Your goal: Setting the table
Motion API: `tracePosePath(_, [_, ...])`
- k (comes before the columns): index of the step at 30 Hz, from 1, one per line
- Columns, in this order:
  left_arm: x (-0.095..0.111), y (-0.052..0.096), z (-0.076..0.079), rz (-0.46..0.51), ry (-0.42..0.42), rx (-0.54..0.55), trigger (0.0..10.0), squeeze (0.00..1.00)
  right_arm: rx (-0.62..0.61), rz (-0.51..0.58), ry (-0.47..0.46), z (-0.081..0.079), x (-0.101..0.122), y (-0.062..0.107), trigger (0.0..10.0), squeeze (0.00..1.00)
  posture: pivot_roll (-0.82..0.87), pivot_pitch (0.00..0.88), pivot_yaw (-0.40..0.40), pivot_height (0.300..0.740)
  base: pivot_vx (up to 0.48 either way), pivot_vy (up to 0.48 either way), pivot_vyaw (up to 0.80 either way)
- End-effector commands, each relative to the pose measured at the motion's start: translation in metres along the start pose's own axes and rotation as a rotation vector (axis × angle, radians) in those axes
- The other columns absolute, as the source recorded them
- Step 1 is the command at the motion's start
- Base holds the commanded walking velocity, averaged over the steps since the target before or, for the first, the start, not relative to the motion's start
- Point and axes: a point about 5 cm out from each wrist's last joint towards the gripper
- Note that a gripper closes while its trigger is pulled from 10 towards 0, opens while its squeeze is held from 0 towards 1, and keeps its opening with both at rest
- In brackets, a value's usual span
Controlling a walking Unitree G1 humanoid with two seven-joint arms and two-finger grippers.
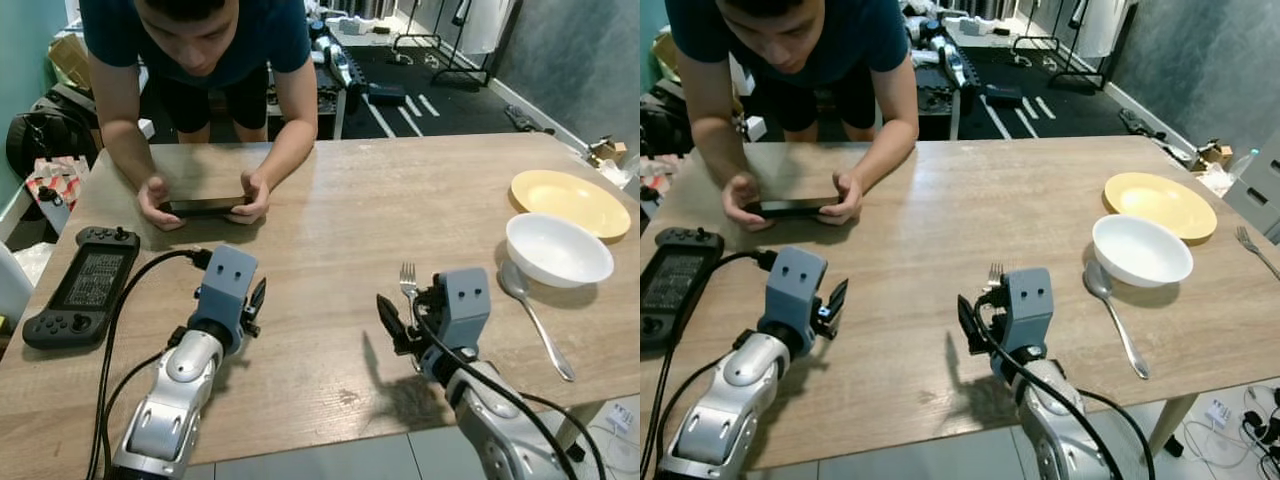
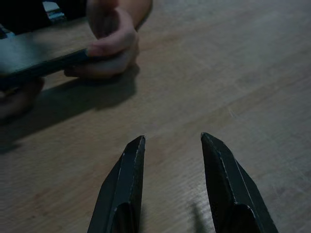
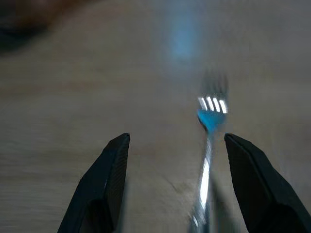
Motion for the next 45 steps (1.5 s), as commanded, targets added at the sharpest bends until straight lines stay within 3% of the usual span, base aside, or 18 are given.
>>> tracePosePath(1, [0.0,0.003,-0.003,-0.007,0.007,0.004,10.0,0.0,-0.074,-0.059,0.008,0.007,-0.012,-0.001,10.0,0.45,0.11,0.128,0.037,0.74,0.0,0.0,0.0])
tracePosePath(4, [0.0,0.003,-0.004,-0.005,0.008,0.007,10.0,0.0,-0.118,-0.074,0.012,0.009,-0.016,-0.003,10.0,0.42,0.11,0.13,0.042,0.74,0.0,0.0,0.0])
tracePosePath(5, [0.001,0.004,-0.005,-0.005,0.008,0.009,10.0,0.0,-0.147,-0.093,0.018,0.011,-0.019,-0.003,10.0,0.25,0.12,0.135,0.045,0.74,0.0,0.0,0.0])
tracePosePath(6, [0.001,0.004,-0.005,-0.005,0.008,0.009,10.0,0.0,-0.147,-0.093,0.018,0.011,-0.019,-0.003,10.0,0.25,0.12,0.135,0.045,0.74,0.0,0.0,0.0])
tracePosePath(7, [0.002,0.004,-0.006,-0.004,0.009,0.01,10.0,0.0,-0.183,-0.117,0.02,0.014,-0.024,-0.004,10.0,0.0,0.12,0.141,0.049,0.74,0.0,0.0,0.0])
tracePosePath(16, [0.006,0.011,-0.009,-0.031,0.011,-0.023,10.0,0.0,-0.242,-0.201,0.011,0.022,-0.039,-0.002,10.0,0.0,0.13,0.181,0.08,0.74,0.0,0.0,0.0])
tracePosePath(22, [0.014,0.009,-0.014,-0.025,0.001,-0.032,10.0,0.0,-0.117,-0.196,0.035,0.001,-0.037,-0.003,10.0,0.0,0.13,0.206,0.076,0.74,0.0,0.0,0.0])
tracePosePath(24, [0.014,0.009,-0.013,-0.026,0.008,-0.024,10.0,0.0,-0.105,-0.231,0.074,-0.003,-0.042,-0.005,6.8,0.0,0.12,0.213,0.07,0.74,0.0,0.0,0.0])
tracePosePath(25, [0.014,0.009,-0.013,-0.026,0.008,-0.024,10.0,0.0,-0.105,-0.231,0.074,-0.003,-0.042,-0.005,6.8,0.0,0.12,0.213,0.07,0.74,0.0,0.0,0.0])
tracePosePath(26, [0.013,0.01,-0.012,-0.028,0.01,-0.022,10.0,0.0,-0.103,-0.246,0.081,-0.003,-0.044,-0.006,4.7,0.0,0.12,0.215,0.067,0.74,0.0,0.0,0.0])
tracePosePath(30, [0.01,0.014,-0.008,-0.04,0.024,-0.02,10.0,0.0,-0.071,-0.247,0.123,-0.003,-0.041,-0.014,5.8,0.0,0.12,0.227,0.054,0.74,0.0,0.0,0.0])
tracePosePath(31, [0.009,0.015,-0.008,-0.044,0.027,-0.019,10.0,0.0,-0.065,-0.256,0.135,-0.003,-0.041,-0.016,10.0,0.0,0.12,0.23,0.048,0.74,0.0,0.0,0.0])
tracePosePath(34, [0.007,0.017,-0.009,-0.052,0.035,-0.011,10.0,0.0,-0.062,-0.283,0.151,-0.001,-0.042,-0.021,9.9,0.0,0.11,0.235,0.039,0.74,0.0,0.0,0.0])
tracePosePath(35, [0.006,0.018,-0.009,-0.054,0.039,-0.006,10.0,0.0,-0.069,-0.3,0.15,0.001,-0.044,-0.022,8.5,0.0,0.11,0.237,0.035,0.74,0.0,0.0,0.0])
tracePosePath(38, [0.005,0.018,-0.009,-0.06,0.049,0.002,10.0,0.0,-0.086,-0.338,0.151,0.007,-0.048,-0.022,7.6,0.0,0.11,0.239,0.033,0.74,0.0,0.0,0.0])
tracePosePath(39, [0.005,0.018,-0.009,-0.062,0.053,0.005,10.0,0.0,-0.09,-0.349,0.154,0.011,-0.051,-0.021,4.9,0.0,0.1,0.243,0.029,0.74,0.0,0.0,0.0])
tracePosePath(40, [0.005,0.018,-0.009,-0.064,0.055,0.007,10.0,0.0,-0.093,-0.356,0.156,0.013,-0.052,-0.02,3.5,0.0,0.1,0.243,0.029,0.74,0.0,0.0,0.0])
tracePosePath(45, [0.002,0.018,-0.009,-0.07,0.072,0.018,10.0,0.0,-0.14,-0.418,0.163,0.032,-0.064,-0.008,2.9,0.0,0.07,0.249,0.02,0.74,0.0,0.0,0.0])
Point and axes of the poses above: a point about 5 cm out from each wrist's last joint towards the gripper, its own y axis pointing back from the gripper into the wrist, its own x axis along the axis of the wrist's last joint, z = x × y, and after that the axes turned 13 degrees about y, right-handed
